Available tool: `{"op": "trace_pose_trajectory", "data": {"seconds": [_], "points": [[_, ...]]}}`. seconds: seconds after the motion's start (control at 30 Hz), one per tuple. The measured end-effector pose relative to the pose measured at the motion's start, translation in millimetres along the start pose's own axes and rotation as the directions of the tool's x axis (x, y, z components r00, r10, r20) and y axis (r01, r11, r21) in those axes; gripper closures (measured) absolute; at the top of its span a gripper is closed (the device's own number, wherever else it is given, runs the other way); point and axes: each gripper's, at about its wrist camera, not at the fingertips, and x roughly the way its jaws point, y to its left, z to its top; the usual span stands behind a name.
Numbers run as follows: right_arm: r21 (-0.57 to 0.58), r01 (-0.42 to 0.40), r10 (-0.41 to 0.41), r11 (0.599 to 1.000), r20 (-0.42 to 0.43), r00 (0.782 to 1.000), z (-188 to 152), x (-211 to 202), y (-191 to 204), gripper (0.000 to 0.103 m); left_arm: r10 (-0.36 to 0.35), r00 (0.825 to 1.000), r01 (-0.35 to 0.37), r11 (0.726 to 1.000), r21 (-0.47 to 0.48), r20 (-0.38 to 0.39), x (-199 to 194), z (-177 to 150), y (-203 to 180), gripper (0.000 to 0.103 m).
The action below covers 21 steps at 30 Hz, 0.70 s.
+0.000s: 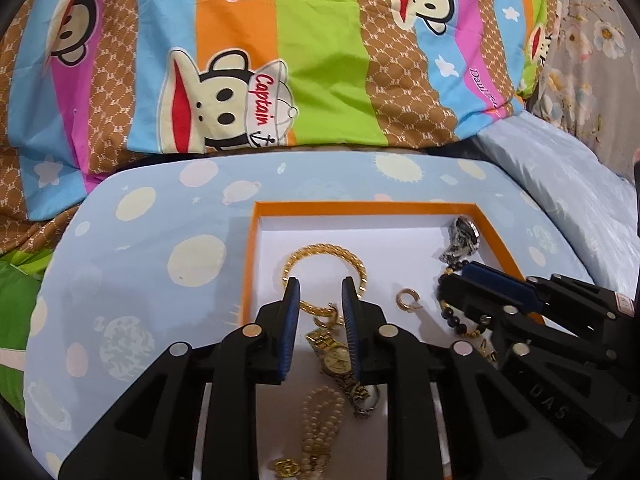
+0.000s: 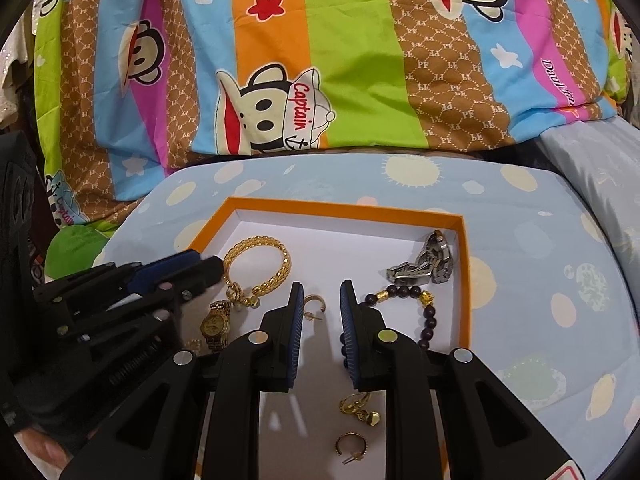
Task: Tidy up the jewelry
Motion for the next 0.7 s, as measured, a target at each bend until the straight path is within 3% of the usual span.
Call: {"op": "trace_pose_trajectory", "data": {"seconds": [0.2, 0.7], "points": [[-0.009, 0.001, -0.001, 1.0, -0.017, 1.0, -12, -17, 0, 0.084, 0.015, 1.0, -0.015, 1.0, -0.017, 0.024, -24, 2, 15, 0.083], [0.01, 0.005, -0.004, 1.0, -0.074, 0.997, -65, -38, 6, 0.084, 0.037, 0.998, -0.035, 0.999, 0.032, -0.057, -37, -55, -3, 0.083]]}}
